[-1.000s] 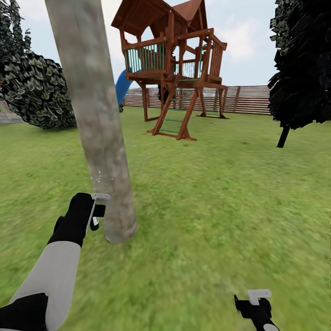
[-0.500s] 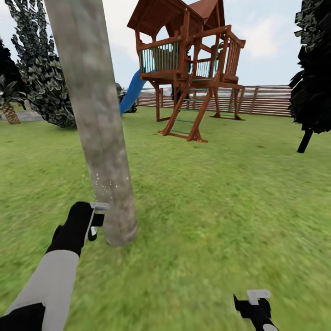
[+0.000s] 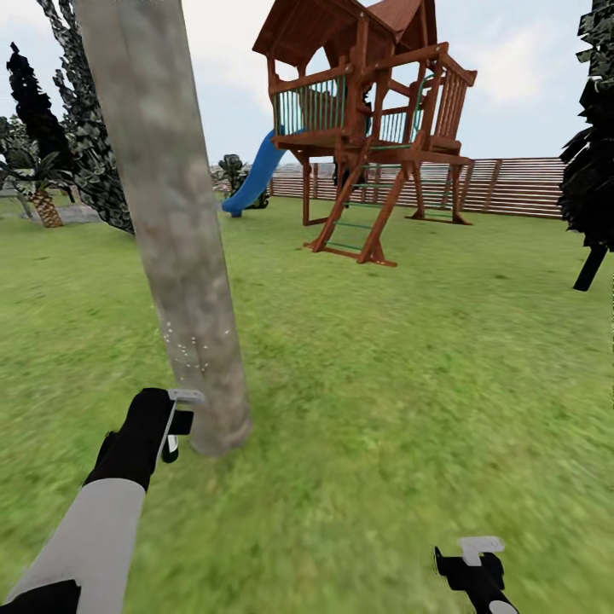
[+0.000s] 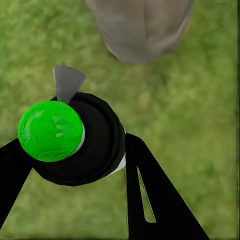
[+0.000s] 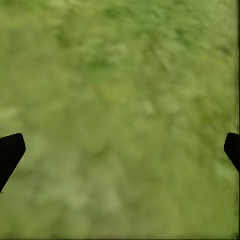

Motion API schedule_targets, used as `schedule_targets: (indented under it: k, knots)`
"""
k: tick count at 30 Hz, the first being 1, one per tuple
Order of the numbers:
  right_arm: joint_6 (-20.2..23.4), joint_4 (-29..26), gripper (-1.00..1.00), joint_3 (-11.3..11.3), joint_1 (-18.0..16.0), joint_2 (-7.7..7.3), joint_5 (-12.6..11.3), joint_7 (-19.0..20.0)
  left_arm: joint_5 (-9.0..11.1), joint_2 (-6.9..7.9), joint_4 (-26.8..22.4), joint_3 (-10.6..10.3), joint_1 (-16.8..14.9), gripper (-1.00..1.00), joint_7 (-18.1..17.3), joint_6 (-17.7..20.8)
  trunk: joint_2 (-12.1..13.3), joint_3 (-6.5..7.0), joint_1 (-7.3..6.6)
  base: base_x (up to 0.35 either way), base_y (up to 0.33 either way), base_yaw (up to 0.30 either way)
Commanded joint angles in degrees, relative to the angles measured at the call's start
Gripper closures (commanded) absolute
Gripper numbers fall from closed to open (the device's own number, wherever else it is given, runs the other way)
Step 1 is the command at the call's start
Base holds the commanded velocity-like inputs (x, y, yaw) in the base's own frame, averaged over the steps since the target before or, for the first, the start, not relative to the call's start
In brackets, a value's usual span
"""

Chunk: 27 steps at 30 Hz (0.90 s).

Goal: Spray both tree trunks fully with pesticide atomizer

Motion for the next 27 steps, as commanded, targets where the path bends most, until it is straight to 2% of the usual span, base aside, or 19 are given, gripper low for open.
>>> schedule_targets:
  k: [1, 7, 11, 16, 19, 27]
  knots:
    - [-0.19, 0.11, -1.0, -0.32, -0.05, -0.01, 0.61, -0.29, -0.66, -0.01, -0.06, 0.11, 0.21, 1.0, -0.59, 0.19, -0.03, -0.05, -0.01, -0.008, -0.266, 0.0]
    - [-0.19, 0.11, -1.0, -0.32, -0.05, -0.02, 0.61, -0.29, -0.81, 0.08, -0.03, 0.31, 1.37, 1.0, -0.55, 0.19, -0.03, -0.05, -0.01, 0.072, -0.265, 0.0]
    - [-0.19, 0.11, -1.0, -0.32, -0.05, 0.12, 0.61, -0.29, -0.81, 0.16, -0.02, 0.43, 3.85, 1.0, -0.58, 0.1, -0.03, -0.05, -0.01, 0.162, -0.255, 0.062]
    - [-0.19, 0.11, -1.0, -0.32, -0.05, 0.24, 0.61, -0.29, -0.81, 0.62, -0.14, 0.44, 4.51, 1.0, -0.44, 0.05, -0.03, -0.05, -0.01, 0.173, -0.244, 0.258]
    - [-0.2, 0.13, -1.0, -0.32, -0.05, 0.25, 0.61, -0.29, -0.81, 1.71, -0.04, 0.48, 4.56, 1.0, -0.42, -0.04, -0.03, -0.05, -0.01, 0.181, -0.239, 0.277]
    - [-0.2, 0.14, -1.0, -0.32, -0.05, 0.25, 0.61, -0.27, -0.73, 1.84, -0.02, 0.46, 4.61, 1.0, -0.43, -0.25, -0.03, -0.05, -0.01, 0.186, -0.236, 0.278]
